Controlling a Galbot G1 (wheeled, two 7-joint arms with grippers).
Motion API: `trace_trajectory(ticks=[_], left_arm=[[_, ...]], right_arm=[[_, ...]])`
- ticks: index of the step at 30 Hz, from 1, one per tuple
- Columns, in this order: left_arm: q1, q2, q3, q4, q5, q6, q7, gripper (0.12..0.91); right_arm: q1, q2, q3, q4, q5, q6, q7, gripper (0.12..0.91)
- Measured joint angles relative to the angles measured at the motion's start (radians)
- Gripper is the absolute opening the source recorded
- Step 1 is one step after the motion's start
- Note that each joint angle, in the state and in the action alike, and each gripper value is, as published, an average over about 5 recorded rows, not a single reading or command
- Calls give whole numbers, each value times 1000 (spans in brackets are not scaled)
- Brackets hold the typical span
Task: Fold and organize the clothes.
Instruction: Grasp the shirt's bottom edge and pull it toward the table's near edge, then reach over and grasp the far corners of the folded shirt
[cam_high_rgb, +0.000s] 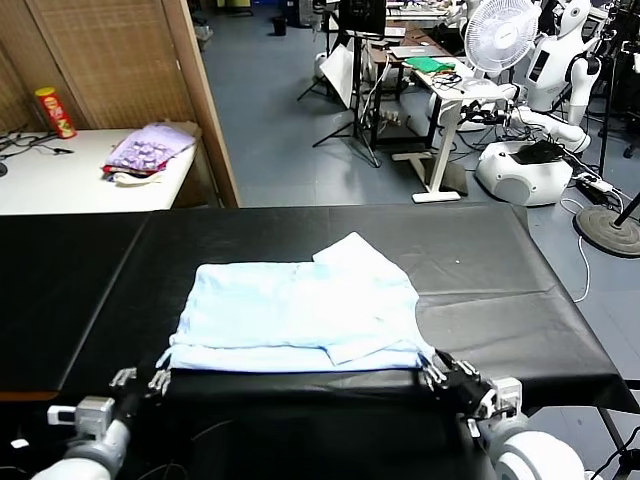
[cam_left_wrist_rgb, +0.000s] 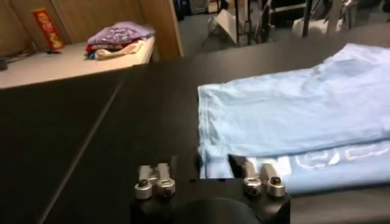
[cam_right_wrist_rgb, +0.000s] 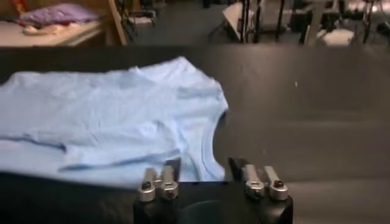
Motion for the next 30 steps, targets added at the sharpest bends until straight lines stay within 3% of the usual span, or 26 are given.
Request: trace_trajectory(ticks=[5,9,15,20,25,30], left_arm=[[-182,55,65,90,-118,32,-46,797],[-375,79,165,225,-208,50,-68,798],[-640,66,324,448,-269,57,-60,798],[-804,34,412,625,-274,66,-34,798],[-898,12,459,746,-280,83,-13,798],[-925,12,475,795,-276,96,-12,796]], right_arm=[[263,13,-118,-185,-3,14,20,798],[472,41,-222,-377,-5,20,9,798],[703,99,-346,-650,-10,21,-28,798],[805,146,-402,-809,-10,8,-53,798],[858,188,-431,-916,-9,-6,-88,798],[883,222,-439,-979,-20,-13,-91,780]])
